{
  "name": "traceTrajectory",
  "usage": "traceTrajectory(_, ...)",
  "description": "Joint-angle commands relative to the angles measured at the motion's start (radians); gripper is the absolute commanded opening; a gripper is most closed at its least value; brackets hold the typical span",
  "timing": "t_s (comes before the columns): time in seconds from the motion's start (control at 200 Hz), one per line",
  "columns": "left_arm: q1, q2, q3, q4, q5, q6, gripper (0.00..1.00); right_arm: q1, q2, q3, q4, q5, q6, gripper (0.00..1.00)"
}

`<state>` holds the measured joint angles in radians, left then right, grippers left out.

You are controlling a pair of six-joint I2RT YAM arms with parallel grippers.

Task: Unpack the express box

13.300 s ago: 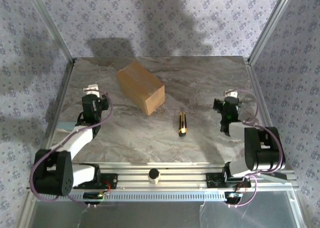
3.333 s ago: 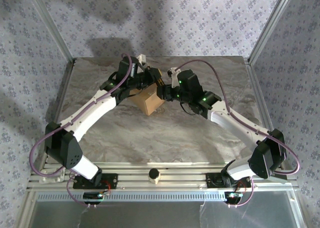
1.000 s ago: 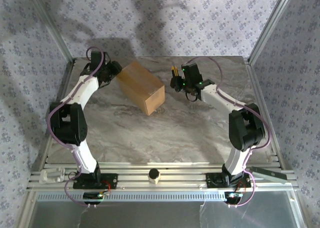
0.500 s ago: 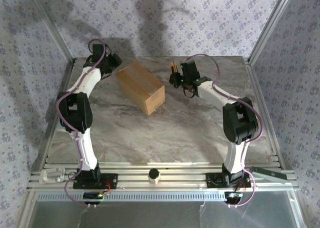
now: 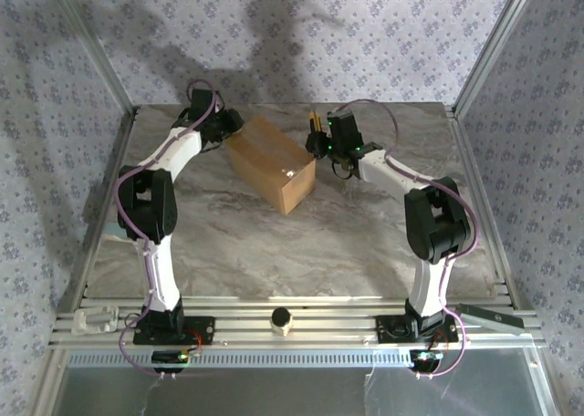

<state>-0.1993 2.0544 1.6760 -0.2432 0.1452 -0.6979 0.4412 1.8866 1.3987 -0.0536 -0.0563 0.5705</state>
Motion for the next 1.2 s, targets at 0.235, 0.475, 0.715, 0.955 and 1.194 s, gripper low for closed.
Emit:
traceTrajectory(0.235, -0.055, -0.127, -0.136, 0.018, 0.005, -0.020, 0.47, 0.065, -0.173, -0.178, 0.046, 0.044, 0.030, 0.00)
traceTrajectory(0.475, -0.070, -0.242, -0.244, 0.033, -0.030, -0.029, 0.47, 0.091, -0.261, -0.268, 0.017, 0.091, 0.027, 0.00)
traceTrajectory(0.715, -0.069, -0.333, -0.264, -0.014, -0.091, 0.019, 0.47, 0.086, -0.339, -0.279, -0.058, 0.169, -0.018, 0.00)
traceTrajectory(0.955, -0.069, -0.437, -0.284, -0.060, -0.131, 0.048, 0.47, 0.088, -0.454, -0.296, -0.153, 0.218, -0.052, 0.00)
traceTrajectory(1.194, -0.105, -0.574, -0.400, -0.103, -0.130, 0.058, 0.48, 0.126, -0.597, -0.335, -0.296, 0.287, -0.090, 0.00)
